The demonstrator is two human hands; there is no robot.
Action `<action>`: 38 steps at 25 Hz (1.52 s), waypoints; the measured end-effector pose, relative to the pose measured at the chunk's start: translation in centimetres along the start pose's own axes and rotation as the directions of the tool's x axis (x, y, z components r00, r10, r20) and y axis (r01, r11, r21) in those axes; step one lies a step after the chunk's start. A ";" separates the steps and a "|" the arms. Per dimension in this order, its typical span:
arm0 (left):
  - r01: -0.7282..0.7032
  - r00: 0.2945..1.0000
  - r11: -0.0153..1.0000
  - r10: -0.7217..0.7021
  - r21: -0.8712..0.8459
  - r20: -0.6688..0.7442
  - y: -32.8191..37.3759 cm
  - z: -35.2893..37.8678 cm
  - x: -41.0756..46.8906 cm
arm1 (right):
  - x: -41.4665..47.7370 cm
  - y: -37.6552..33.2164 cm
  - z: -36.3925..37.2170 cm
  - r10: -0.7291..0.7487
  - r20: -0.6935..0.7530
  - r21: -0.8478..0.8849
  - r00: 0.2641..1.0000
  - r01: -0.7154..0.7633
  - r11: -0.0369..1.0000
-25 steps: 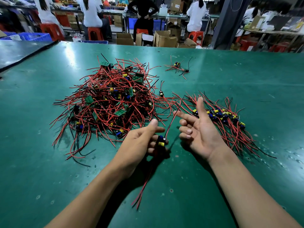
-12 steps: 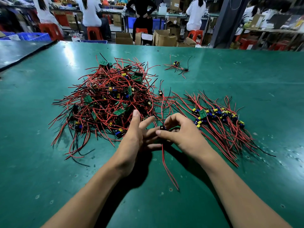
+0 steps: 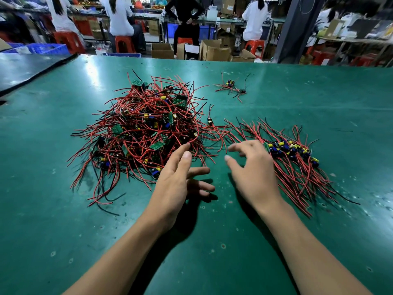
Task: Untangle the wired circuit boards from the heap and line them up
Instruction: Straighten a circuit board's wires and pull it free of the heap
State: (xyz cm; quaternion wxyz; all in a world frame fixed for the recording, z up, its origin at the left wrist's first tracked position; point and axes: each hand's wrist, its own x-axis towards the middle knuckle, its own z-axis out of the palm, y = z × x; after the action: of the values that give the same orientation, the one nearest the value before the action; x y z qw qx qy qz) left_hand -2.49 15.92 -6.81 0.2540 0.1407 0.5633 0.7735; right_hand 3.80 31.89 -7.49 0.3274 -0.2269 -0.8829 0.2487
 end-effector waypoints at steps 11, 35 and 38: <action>0.010 0.986 1.000 -0.006 0.024 -0.167 0.4 -0.9 0.7 | -0.2 1.0 0.9 0.056 0.066 -0.034 0.996 -0.054 0.998; 0.200 0.903 0.980 -0.183 -0.004 0.389 0.9 -0.8 -0.3 | -1.3 -1.7 0.7 -0.288 0.435 0.473 0.853 0.055 0.879; 0.240 0.891 0.970 -0.211 -0.024 0.402 0.7 -0.9 -0.1 | -1.3 -1.6 1.1 -0.254 0.350 0.416 0.901 0.094 0.905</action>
State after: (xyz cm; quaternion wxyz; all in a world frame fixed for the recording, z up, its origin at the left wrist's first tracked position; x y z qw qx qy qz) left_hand -2.97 14.98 -6.47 0.4559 0.2189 0.4840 0.7142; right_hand 3.54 29.61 -7.84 0.2016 -0.0209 -0.8805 0.4286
